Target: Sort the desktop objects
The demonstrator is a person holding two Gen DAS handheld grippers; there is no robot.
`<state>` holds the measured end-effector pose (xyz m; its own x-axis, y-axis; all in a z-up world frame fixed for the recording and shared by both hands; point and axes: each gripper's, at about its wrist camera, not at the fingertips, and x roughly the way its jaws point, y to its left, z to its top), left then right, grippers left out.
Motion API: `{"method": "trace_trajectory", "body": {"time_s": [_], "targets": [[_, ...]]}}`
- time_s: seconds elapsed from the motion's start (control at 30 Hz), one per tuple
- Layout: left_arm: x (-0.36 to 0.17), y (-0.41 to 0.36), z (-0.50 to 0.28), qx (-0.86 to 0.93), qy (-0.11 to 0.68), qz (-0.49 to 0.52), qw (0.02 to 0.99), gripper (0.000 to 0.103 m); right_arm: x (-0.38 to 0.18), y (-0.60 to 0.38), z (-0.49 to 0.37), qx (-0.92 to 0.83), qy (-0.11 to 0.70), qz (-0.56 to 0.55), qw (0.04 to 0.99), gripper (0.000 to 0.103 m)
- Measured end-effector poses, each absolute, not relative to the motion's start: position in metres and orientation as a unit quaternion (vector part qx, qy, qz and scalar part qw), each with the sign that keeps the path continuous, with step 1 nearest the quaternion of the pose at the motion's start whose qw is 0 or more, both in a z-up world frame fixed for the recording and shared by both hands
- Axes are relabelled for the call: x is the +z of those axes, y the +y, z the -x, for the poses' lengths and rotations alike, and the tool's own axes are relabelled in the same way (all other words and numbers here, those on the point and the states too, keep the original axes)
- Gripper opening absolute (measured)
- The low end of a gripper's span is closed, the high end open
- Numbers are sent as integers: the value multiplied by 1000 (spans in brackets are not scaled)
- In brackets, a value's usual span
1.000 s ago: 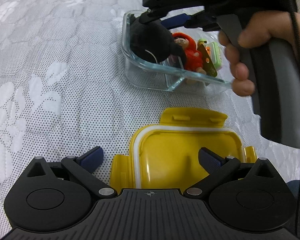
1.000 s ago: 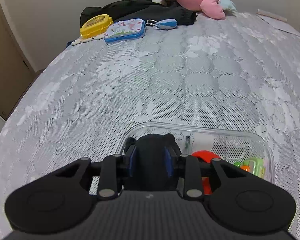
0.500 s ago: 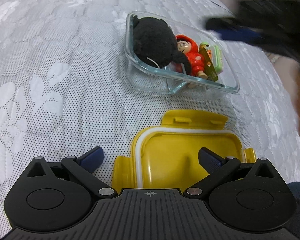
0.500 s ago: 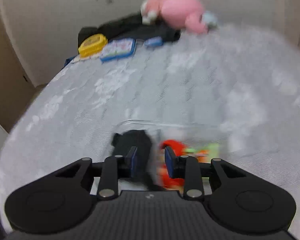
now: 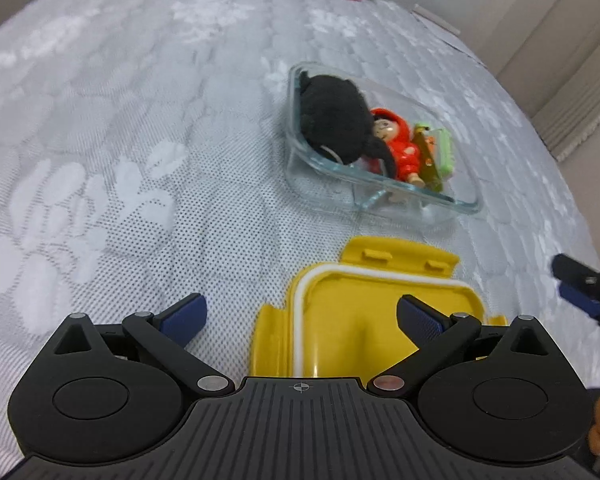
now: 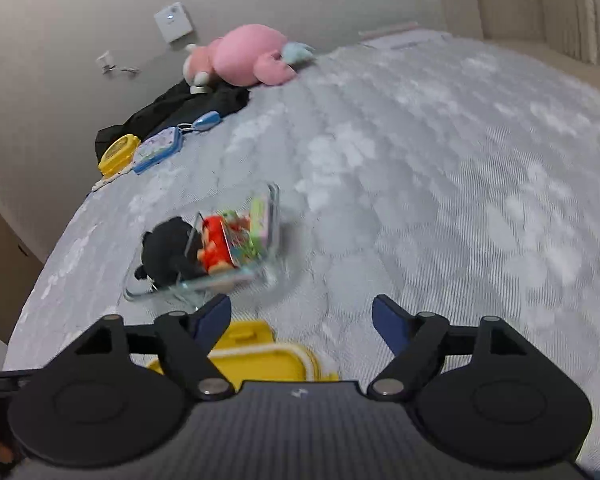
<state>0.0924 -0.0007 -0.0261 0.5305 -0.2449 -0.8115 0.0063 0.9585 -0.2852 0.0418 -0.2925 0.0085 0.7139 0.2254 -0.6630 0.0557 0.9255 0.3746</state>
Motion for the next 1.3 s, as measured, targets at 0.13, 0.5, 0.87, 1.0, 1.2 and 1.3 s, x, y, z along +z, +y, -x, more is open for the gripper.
{"method": "trace_trajectory", "body": {"time_s": [0.13,0.5,0.87,1.0,1.2,1.3], "targets": [[-20,-7,-61,-86,477,110,868,103,5,-290,-38,42,380,-175,907,80],[-3,-21,-18,-94,490,51,865,103,-3,-312,-30,35,405,-269,873,77],[1,-33,-4,-114,489,12,865,103,0,-293,-26,38,394,-196,897,85],[1,-27,-8,-119,485,29,866,103,-1,-291,-28,33,396,-185,899,85],[25,25,-67,-101,409,190,887,103,14,-301,-49,30,354,-194,915,49],[16,58,-99,-106,386,326,857,103,13,-298,-75,28,343,-181,921,49]]}}
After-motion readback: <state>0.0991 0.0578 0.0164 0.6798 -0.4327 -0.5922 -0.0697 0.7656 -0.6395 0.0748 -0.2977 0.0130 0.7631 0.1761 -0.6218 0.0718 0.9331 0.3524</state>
